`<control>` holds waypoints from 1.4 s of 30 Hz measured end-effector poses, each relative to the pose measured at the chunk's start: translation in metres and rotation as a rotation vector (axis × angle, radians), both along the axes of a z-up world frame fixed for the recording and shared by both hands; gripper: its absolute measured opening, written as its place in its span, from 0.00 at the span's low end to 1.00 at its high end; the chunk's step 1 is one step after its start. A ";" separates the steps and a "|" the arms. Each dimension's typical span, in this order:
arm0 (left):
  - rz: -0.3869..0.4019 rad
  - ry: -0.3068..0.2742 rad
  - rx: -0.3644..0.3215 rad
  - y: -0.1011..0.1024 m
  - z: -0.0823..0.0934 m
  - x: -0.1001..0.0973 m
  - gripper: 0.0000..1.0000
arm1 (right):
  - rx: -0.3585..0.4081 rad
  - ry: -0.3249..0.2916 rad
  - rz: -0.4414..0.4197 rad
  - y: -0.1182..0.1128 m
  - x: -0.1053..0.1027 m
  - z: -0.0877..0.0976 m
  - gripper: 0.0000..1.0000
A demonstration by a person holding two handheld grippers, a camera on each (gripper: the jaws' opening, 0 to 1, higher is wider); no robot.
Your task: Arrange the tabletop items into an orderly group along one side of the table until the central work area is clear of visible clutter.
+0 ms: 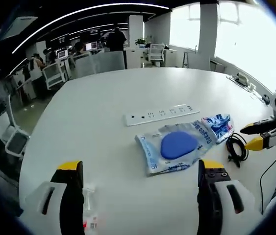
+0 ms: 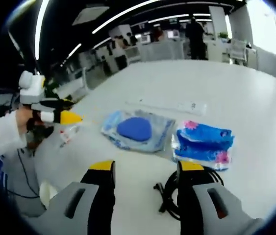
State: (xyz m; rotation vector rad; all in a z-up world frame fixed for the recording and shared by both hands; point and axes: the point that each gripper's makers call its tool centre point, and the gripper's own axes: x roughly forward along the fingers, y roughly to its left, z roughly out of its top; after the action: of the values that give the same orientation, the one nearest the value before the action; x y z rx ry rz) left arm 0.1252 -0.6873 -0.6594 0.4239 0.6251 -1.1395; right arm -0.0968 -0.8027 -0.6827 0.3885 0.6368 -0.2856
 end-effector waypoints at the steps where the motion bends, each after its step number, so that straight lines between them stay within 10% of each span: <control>1: 0.000 -0.001 0.002 0.003 0.001 -0.001 1.00 | -0.004 -0.002 0.006 0.004 -0.005 0.001 0.48; 22: 0.070 0.002 0.030 0.086 0.008 -0.003 1.00 | 0.024 -0.014 0.003 0.052 -0.075 0.013 0.52; 35: 0.107 0.049 0.031 0.094 -0.002 0.006 0.99 | 0.008 0.122 0.084 0.058 -0.110 -0.007 0.53; 42: 0.086 0.053 0.073 0.095 -0.013 -0.002 0.99 | 0.065 0.077 0.050 0.072 -0.121 -0.006 0.52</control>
State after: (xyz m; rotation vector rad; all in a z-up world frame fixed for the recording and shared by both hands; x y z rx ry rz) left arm 0.1230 -0.5920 -0.6724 0.4264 0.7262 -1.0513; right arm -0.2178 -0.7305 -0.6883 0.4247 0.7317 -0.2337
